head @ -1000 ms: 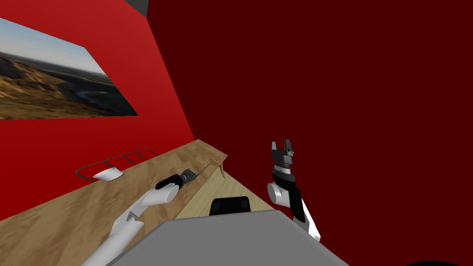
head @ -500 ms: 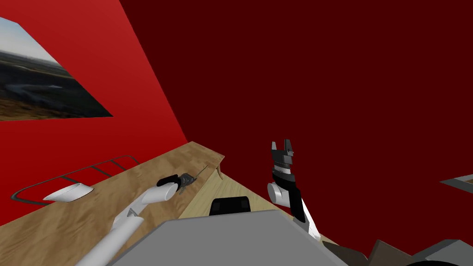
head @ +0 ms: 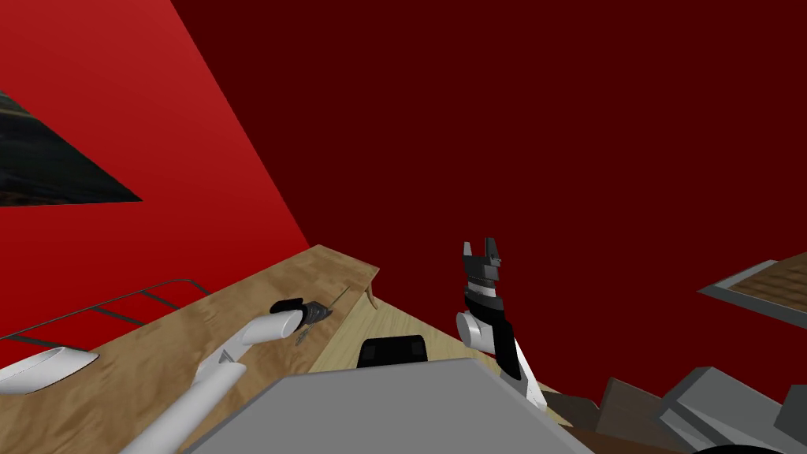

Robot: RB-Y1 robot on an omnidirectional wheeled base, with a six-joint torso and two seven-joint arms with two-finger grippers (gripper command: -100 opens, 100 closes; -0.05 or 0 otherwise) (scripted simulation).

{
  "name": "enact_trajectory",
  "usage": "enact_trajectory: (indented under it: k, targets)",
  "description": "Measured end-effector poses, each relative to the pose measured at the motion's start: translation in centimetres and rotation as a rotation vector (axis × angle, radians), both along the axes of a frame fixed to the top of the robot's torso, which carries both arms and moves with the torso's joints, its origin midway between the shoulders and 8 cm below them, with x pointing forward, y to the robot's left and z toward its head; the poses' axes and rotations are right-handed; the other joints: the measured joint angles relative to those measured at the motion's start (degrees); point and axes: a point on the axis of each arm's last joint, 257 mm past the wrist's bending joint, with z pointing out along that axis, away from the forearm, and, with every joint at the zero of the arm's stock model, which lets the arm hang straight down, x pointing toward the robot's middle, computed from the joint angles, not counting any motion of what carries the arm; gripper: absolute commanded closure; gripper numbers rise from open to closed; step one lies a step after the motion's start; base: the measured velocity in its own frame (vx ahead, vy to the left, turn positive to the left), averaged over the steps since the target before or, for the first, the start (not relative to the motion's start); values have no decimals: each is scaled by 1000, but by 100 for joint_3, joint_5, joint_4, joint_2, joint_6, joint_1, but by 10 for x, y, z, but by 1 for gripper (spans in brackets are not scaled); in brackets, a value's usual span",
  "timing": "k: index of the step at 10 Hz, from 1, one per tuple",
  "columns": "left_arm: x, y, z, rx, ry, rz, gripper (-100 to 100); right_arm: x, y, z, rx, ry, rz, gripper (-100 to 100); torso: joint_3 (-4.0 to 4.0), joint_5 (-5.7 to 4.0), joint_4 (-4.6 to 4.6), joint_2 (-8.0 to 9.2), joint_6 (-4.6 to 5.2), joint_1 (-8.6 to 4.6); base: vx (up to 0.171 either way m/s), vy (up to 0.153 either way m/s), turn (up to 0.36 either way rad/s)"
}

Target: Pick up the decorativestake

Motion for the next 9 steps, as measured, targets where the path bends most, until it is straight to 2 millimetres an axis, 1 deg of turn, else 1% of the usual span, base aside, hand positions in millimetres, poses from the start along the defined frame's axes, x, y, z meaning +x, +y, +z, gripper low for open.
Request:
enact_trajectory:
  k: [1, 3, 4, 6, 9]
  targets:
    - [-6, 4, -5, -9, 32, 12, -100, 0, 0, 0, 0, 0, 0, 0, -1, 0, 0, -2, 3, 1, 20, 22, -85]
    - [-15, 5, -11, -23, 83, 30, -100, 0, 0, 0, 0, 0, 0, 0, 0, 0, 0, 0, 3, 0, 26, 26, -199]
    - [-21, 7, -13, -33, 116, 44, -100, 0, 0, 0, 0, 0, 0, 0, -2, 0, 0, -4, 3, 3, 27, 26, -80]
    - [-33, 9, -22, -48, 172, 62, -100, 0, 0, 0, 0, 0, 0, 0, -1, 0, 0, -2, 1, 0, 28, 22, -139]
    - [-48, 13, -27, -68, 242, 85, -100, 0, 0, 0, 0, 0, 0, 0, 0, -1, 0, 0, 0, -2, 19, 19, -91]
